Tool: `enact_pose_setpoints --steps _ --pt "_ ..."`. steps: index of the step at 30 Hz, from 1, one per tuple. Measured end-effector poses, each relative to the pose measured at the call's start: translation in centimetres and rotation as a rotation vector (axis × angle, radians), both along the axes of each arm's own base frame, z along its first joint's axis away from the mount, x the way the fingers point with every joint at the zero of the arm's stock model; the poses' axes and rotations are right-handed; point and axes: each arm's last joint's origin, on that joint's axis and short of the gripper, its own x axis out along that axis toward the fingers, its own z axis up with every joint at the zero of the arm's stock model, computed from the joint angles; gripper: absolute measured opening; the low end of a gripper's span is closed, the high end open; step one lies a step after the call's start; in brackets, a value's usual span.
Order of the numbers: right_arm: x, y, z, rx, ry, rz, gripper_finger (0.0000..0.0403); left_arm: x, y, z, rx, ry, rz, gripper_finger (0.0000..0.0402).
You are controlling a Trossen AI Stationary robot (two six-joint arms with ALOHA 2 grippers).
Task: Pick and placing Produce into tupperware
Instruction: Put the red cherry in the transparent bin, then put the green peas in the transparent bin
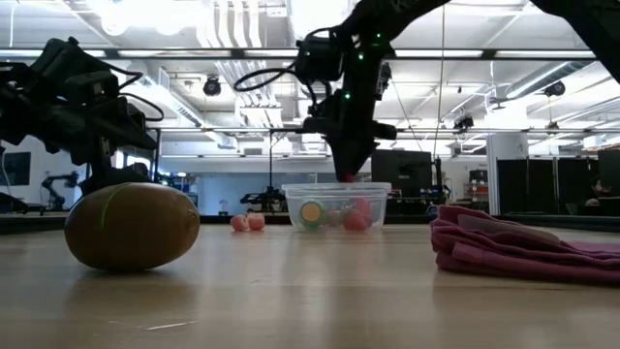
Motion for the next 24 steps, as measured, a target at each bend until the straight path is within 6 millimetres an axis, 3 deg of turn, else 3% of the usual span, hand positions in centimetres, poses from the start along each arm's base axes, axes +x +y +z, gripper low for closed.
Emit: enact_pose_setpoints --steps 8,10,17,24 --pt "0.2 0.8 -0.2 0.033 -0.009 0.021 0.0217 0.0 0.0 0.0 0.000 0.000 0.000 0.0295" --pt "0.7 1.8 0.1 0.010 -0.023 0.114 0.0238 0.0 0.0 0.0 0.000 0.000 0.000 0.0295" --pt "2.6 11.1 2.7 -0.102 -0.172 0.565 0.0253 0.0 0.0 0.0 0.000 0.000 0.000 0.0295" --pt "2.6 18.9 2.6 -0.050 -0.267 0.626 0.0250 0.0 0.0 0.0 0.000 0.000 0.000 0.0295"
